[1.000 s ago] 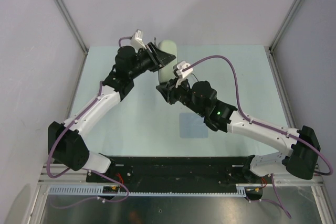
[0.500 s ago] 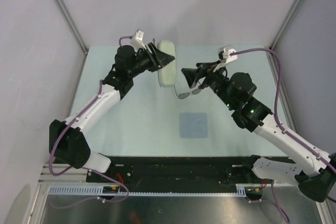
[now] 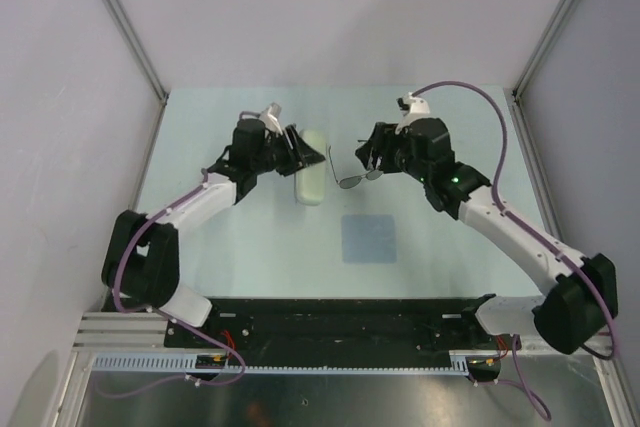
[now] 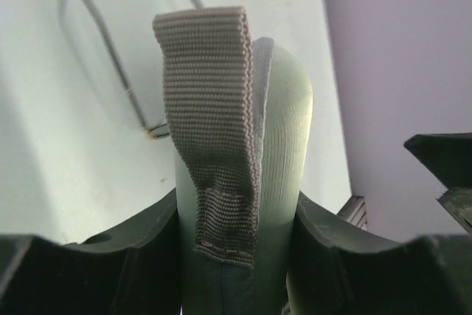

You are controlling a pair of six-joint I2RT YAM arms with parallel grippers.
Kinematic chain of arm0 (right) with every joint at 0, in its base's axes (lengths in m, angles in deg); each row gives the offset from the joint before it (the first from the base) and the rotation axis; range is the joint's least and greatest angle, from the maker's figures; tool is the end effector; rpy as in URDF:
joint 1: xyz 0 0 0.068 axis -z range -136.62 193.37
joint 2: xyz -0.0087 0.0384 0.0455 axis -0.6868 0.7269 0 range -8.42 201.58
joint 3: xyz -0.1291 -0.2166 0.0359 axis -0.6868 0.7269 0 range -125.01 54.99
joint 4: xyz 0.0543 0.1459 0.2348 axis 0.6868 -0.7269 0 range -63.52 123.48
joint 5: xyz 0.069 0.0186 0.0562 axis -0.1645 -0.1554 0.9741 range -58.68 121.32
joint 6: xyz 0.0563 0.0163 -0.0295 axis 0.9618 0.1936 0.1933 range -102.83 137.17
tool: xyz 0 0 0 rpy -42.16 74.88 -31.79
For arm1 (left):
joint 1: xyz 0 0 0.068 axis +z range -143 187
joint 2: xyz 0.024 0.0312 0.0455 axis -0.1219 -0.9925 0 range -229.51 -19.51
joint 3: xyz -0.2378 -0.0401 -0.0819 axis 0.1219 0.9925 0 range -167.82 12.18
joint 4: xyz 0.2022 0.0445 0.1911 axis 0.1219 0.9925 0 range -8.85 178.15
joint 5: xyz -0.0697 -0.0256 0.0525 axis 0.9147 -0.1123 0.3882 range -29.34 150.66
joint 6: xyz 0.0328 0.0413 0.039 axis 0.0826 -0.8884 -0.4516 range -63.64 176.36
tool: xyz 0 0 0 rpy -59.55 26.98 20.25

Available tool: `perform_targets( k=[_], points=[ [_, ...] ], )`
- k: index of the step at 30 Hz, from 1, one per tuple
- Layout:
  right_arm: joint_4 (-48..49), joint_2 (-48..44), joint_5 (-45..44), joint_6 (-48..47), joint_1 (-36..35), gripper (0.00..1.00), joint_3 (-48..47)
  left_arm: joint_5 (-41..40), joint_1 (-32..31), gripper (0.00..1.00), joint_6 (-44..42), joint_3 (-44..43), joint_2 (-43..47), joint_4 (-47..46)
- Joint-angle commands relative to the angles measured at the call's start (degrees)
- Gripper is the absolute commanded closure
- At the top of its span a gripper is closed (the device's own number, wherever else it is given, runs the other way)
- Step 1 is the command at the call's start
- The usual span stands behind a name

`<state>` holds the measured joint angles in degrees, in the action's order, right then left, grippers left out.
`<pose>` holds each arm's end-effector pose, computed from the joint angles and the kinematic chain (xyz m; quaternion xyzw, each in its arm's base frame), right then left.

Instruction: Organize the sunglasses

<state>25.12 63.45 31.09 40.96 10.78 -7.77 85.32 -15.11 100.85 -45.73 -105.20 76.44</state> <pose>0.2834 0.1809 0.3258 -0.0607 0.8041 0.2780 0.5220 0.3408 -0.1617 0.2395 -0.0426 0.8223 -0.4447 0.3525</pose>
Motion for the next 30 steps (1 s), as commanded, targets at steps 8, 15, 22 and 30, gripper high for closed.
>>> perform_targets(
  k=[8, 15, 22, 30],
  points=[
    [-3.2, 11.4, 5.7, 0.8, -0.4, 0.39, -1.6, 0.5, -0.5, 0.46, -1.0, 4.5, -8.3, -2.1],
    [-2.0, 14.7, 6.9, 1.3, -0.7, 0.4, -1.4, -0.1, -0.6, 0.45, -2.4, 4.4, -11.7, -2.1],
    [-1.1, 16.3, 7.3, 1.8, -0.8, 0.4, -1.3, -1.7, -0.6, 0.45, -4.7, 4.3, -13.3, -2.1],
    [-0.8, 17.7, 7.9, 1.8, -1.1, 0.39, -1.5, -5.5, -0.6, 0.25, -11.7, 1.6, -15.8, 0.9]
  ],
)
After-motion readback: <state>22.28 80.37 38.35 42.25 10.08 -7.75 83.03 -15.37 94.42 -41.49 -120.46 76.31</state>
